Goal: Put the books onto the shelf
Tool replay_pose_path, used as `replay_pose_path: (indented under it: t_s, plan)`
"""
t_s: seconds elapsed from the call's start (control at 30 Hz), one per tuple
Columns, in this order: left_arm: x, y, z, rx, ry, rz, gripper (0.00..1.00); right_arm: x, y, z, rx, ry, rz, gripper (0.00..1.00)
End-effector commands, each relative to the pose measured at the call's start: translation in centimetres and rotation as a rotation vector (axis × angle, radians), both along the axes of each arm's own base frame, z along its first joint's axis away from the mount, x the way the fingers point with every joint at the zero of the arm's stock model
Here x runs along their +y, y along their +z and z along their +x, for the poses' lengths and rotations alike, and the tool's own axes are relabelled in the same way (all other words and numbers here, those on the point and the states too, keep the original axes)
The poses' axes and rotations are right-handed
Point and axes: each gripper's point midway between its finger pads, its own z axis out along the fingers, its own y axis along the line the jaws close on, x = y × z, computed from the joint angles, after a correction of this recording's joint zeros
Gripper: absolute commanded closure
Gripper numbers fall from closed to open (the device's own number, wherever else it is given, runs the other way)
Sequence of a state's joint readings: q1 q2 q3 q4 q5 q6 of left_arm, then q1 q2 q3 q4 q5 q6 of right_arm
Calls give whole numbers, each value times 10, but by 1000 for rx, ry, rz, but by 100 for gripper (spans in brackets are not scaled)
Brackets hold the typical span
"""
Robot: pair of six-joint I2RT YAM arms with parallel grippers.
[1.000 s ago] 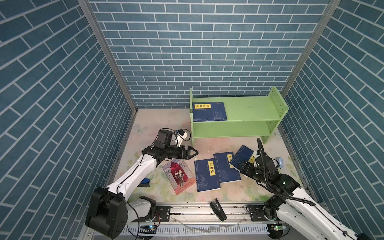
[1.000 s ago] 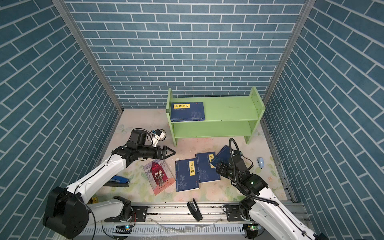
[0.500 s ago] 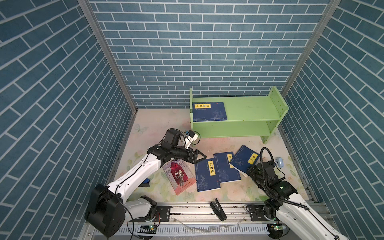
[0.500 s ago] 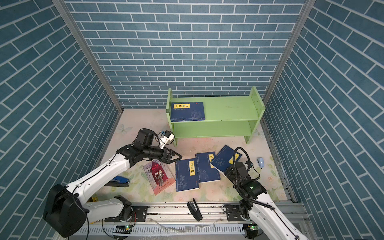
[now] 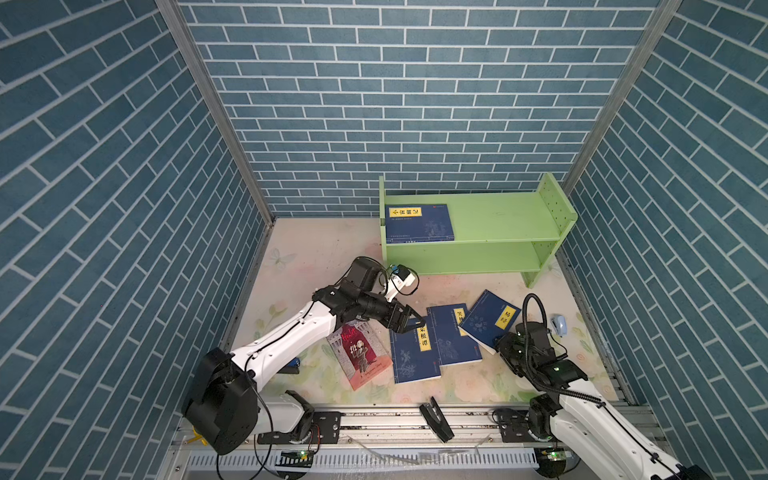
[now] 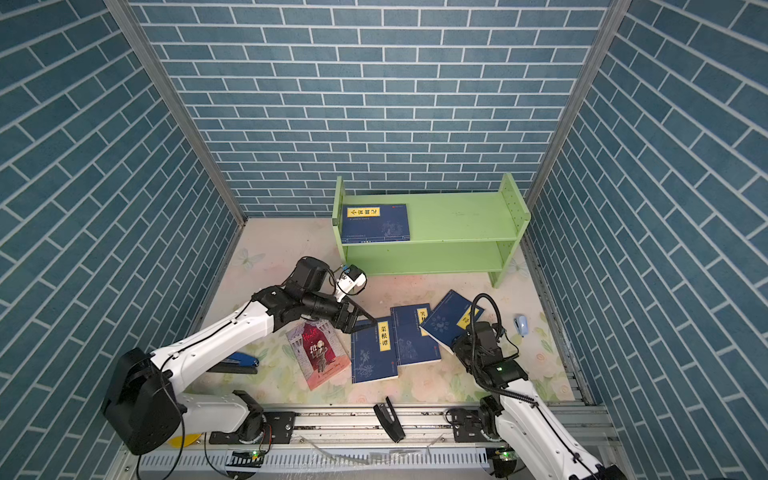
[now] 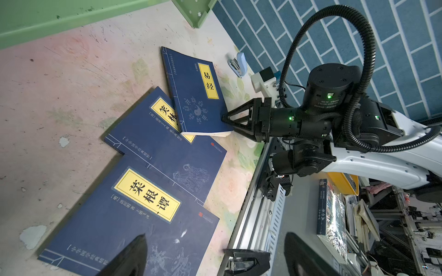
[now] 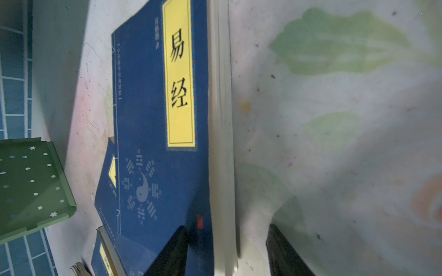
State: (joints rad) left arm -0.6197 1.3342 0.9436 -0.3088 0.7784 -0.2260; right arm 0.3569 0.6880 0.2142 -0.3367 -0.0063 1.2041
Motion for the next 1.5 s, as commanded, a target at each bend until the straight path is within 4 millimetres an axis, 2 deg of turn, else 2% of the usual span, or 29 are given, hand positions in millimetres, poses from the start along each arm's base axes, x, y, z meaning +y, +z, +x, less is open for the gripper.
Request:
replay_pose_path:
  t_s: [0.0,0.17,0.27,0.33,0.57,0.83,0.9,0.97,1.03,1.13,1.3,1.47]
  plan:
    - [-11,12,12,-51,18,-40,9,3,3,2,4,17,11,50]
    - [-14,4,24,-35,68,-6,11,2,5,3,19,33,-11,62]
    - [-11,5,36,-47,151,0,11,-1,7,0,31,46,-35,80]
    - [-13,7,38,-37,161,-21,11,-3,7,-2,38,52,-43,89]
    - [-16,5,36,4,157,-27,11,1,13,-4,30,90,-27,100]
    - [-17,-1,35,8,153,-16,11,15,17,-8,44,178,9,100]
    - [-21,0,32,2,131,-23,11,11,17,-14,72,177,-7,100]
    - [-28,1,27,-12,95,-26,11,10,20,-15,71,172,-14,84]
    - [-37,-2,19,-38,45,-19,11,5,23,-14,70,159,-34,77]
    - [-51,-16,8,-63,-27,23,11,2,28,-12,55,139,-46,69]
    - [-78,-43,-4,-54,-95,88,12,-14,26,-5,43,70,-103,63]
    - [-104,-65,-1,-120,-100,171,14,-20,25,0,17,35,-91,61]
